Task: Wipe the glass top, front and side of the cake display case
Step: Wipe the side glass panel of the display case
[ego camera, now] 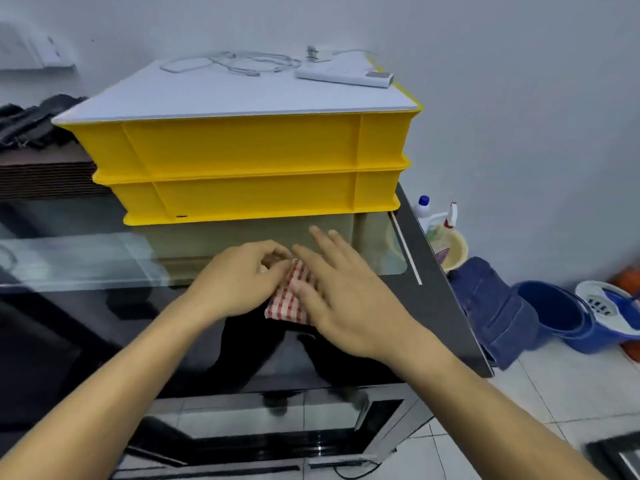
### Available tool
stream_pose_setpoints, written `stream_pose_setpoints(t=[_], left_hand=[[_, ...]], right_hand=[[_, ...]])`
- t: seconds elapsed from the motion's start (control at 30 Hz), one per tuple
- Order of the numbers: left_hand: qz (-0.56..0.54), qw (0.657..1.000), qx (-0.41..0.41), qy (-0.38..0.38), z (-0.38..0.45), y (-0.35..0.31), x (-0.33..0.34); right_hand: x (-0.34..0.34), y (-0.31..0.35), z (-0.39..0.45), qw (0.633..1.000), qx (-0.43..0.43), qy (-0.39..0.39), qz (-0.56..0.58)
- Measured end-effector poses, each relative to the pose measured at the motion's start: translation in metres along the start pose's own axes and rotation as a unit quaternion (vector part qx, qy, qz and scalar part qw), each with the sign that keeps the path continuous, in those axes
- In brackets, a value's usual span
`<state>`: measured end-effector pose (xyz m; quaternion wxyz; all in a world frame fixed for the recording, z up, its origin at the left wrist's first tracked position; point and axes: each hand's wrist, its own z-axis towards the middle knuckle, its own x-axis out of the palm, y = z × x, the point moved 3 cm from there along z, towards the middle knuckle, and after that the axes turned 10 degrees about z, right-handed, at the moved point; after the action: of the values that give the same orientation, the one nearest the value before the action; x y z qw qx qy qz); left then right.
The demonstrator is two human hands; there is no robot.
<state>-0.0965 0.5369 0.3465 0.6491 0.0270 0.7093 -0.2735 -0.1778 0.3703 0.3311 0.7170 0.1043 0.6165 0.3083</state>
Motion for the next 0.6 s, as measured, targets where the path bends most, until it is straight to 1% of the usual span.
stream_pose_setpoints(t=[0.03,0.1,0.17,0.2,0.23,0.3,0.33,0.37,0.43,0.47,0.53,0.6], left_hand=[[0.016,1.000,0.001,-0.001,-0.004,0.000,0.001],[0.067,0.998,0.001,-0.002,-0.010,0.001,0.005],[0.086,0.996,0.002,-0.013,-0.013,0.003,0.010],[0.071,0.997,0.003,-0.016,-0.012,0.005,0.012],[0.047,0.999,0.006,-0.017,-0.012,0.007,0.013],[0.011,0.999,0.004,-0.040,-0.008,0.016,0.014],[0.009,0.998,-0.002,-0.059,-0.005,0.023,0.015],[0.020,0.997,-0.009,-0.077,-0.003,0.029,0.016],[0.064,0.993,-0.024,-0.097,-0.001,0.037,0.023],[0.083,0.991,-0.023,-0.102,-0.003,0.039,0.029],[0.106,0.987,-0.016,-0.122,-0.005,0.039,0.037],[0.096,0.986,-0.019,-0.135,-0.007,0.041,0.043]], right_hand=[[0.012,0.000,0.002,0.998,-0.031,0.055,-0.029],[0.028,-0.009,0.001,0.984,-0.060,0.149,-0.072],[0.023,-0.014,0.002,0.977,-0.057,0.199,-0.049],[0.014,-0.013,0.003,0.975,-0.062,0.212,-0.028],[0.006,-0.011,0.007,0.975,-0.091,0.202,-0.016],[-0.007,-0.009,0.018,0.969,-0.199,0.137,-0.045],[-0.007,-0.013,0.024,0.960,-0.237,0.138,-0.060],[-0.002,-0.019,0.027,0.949,-0.257,0.170,-0.068],[0.012,-0.035,0.028,0.931,-0.259,0.243,-0.081],[0.013,-0.044,0.028,0.928,-0.256,0.257,-0.087],[0.007,-0.062,0.040,0.937,-0.227,0.249,-0.093],[-0.003,-0.082,0.056,0.961,-0.147,0.213,-0.098]])
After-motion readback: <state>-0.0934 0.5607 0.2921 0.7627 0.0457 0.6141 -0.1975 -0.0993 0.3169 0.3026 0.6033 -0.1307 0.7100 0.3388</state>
